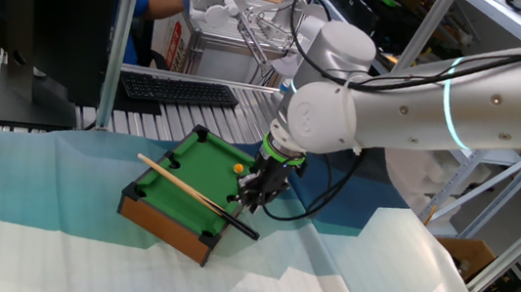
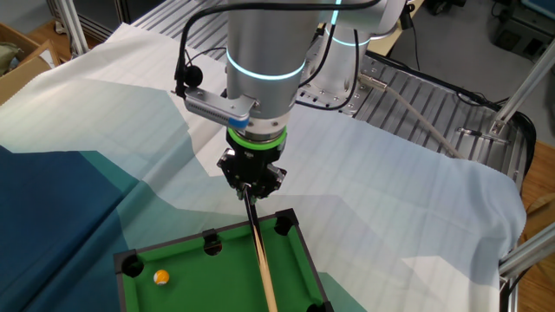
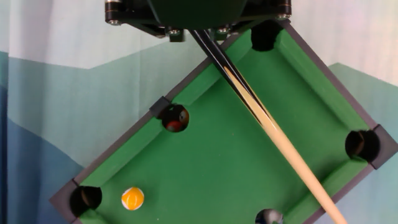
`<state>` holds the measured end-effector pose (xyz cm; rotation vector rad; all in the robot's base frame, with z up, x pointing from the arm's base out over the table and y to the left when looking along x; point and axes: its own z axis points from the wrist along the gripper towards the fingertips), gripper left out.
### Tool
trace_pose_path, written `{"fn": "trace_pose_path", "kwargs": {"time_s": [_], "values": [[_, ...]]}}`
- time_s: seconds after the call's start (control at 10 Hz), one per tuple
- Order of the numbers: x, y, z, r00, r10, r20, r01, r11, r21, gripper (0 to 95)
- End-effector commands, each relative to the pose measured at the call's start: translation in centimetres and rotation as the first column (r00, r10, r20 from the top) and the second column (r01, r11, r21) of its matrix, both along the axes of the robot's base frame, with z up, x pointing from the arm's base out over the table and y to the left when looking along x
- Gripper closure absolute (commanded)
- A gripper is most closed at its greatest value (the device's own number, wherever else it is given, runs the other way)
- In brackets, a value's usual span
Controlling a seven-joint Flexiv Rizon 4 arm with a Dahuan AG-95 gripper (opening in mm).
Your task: Hit the pool ball
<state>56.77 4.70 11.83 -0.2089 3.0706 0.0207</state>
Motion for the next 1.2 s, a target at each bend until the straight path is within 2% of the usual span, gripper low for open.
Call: {"fn": "trace_pose_path", "kwargs": {"time_s": [0.1, 0.5, 0.7, 0.9, 1.2], "values": [[0.14, 0.03, -0.22, 1.0, 0.007, 0.001, -0.007, 1.0, -0.002, 57.0], [0.14, 0.12, -0.52, 0.999, 0.034, -0.004, -0.034, 0.999, -0.005, 57.0], [0.07, 0.23, -0.47, 0.997, 0.074, -0.025, -0.074, 0.997, -0.011, 57.0], [0.1, 0.28, -0.65, 0.994, 0.106, -0.021, -0.106, 0.994, -0.025, 57.0], [0.18, 0.36, -1.09, 0.994, 0.106, -0.018, -0.106, 0.994, -0.022, 57.0]]}}
